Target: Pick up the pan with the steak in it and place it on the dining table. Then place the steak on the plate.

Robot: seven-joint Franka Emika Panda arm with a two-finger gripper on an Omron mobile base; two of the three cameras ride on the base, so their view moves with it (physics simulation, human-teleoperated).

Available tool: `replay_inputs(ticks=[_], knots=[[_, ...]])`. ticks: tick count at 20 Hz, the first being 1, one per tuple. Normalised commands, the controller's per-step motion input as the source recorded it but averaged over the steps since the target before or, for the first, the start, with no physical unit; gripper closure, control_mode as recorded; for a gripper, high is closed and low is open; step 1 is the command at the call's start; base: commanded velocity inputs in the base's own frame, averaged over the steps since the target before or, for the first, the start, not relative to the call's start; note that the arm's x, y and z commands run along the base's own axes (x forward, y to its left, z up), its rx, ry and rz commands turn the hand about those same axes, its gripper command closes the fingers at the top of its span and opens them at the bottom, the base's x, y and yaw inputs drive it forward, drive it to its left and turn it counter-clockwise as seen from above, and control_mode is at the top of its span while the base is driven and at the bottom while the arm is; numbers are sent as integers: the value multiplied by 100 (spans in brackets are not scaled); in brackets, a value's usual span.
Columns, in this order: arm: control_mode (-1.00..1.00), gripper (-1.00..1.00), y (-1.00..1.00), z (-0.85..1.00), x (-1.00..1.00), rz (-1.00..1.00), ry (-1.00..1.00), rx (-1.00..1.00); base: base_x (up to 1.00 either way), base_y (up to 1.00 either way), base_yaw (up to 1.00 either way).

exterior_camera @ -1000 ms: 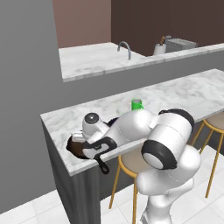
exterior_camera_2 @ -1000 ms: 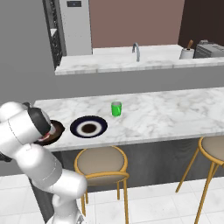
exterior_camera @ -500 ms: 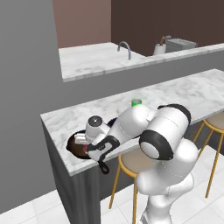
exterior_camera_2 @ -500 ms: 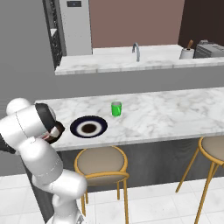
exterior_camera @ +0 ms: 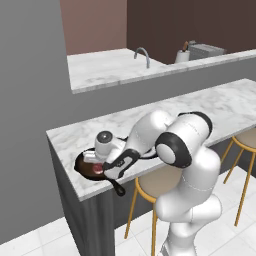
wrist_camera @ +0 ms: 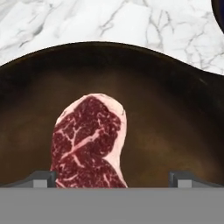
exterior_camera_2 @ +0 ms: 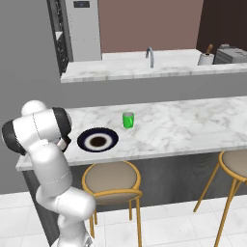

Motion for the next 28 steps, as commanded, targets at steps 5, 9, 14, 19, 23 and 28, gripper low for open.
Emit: replay_inputs(ticks=[5, 9, 14, 19, 23, 28], knots=[[-100, -100, 3, -22, 4, -2, 0, 0, 0, 0, 0], [-100, -100, 0, -11, 0, -3, 0, 0, 0, 0, 0], [-100, -100, -5, 0, -3, 0, 0, 2, 0, 0, 0], [-100, -100, 0, 0, 0, 0, 0, 0, 0, 0, 0], [-100, -100, -9, -14, -5, 0, 0, 0, 0, 0, 0], [-100, -100, -14, -20, -8, -1, 0, 0, 0, 0, 0]])
